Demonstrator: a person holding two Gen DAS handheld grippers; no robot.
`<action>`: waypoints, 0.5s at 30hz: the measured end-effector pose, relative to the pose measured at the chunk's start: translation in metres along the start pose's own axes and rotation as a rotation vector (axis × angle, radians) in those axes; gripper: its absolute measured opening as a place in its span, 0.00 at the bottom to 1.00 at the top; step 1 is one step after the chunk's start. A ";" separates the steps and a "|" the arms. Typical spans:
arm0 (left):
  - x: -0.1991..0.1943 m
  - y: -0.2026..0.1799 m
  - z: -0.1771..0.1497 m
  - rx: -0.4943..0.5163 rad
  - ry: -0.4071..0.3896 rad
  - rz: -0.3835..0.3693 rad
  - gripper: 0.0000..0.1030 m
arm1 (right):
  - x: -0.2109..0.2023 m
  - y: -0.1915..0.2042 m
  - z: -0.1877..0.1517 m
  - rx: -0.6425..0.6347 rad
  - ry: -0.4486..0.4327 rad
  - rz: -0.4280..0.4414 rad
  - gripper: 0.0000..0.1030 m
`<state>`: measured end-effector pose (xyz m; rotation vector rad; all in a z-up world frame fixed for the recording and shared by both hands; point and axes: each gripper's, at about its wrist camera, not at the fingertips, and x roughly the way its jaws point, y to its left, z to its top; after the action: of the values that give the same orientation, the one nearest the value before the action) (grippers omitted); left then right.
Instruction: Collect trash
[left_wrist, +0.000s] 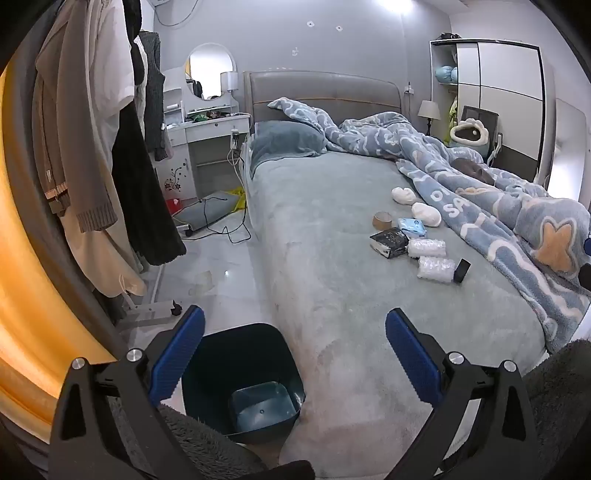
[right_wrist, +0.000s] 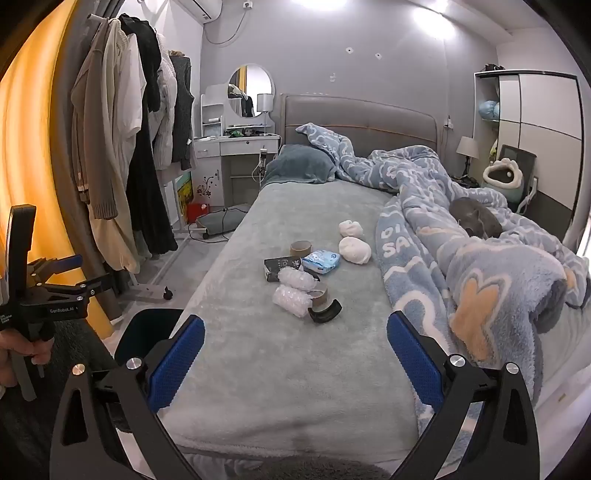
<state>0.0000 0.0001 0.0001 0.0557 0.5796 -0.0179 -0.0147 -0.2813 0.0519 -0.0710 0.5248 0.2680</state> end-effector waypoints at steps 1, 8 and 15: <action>0.000 0.000 0.000 -0.002 0.003 -0.002 0.97 | 0.000 0.000 0.000 -0.002 0.000 -0.001 0.97; 0.000 0.000 0.000 -0.006 0.005 -0.006 0.97 | 0.000 0.000 0.000 0.006 -0.002 0.004 0.97; 0.000 0.000 0.000 -0.006 0.005 -0.006 0.97 | 0.002 0.002 0.000 -0.002 0.006 0.002 0.97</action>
<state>0.0003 0.0005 -0.0001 0.0483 0.5845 -0.0214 -0.0135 -0.2786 0.0512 -0.0735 0.5304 0.2702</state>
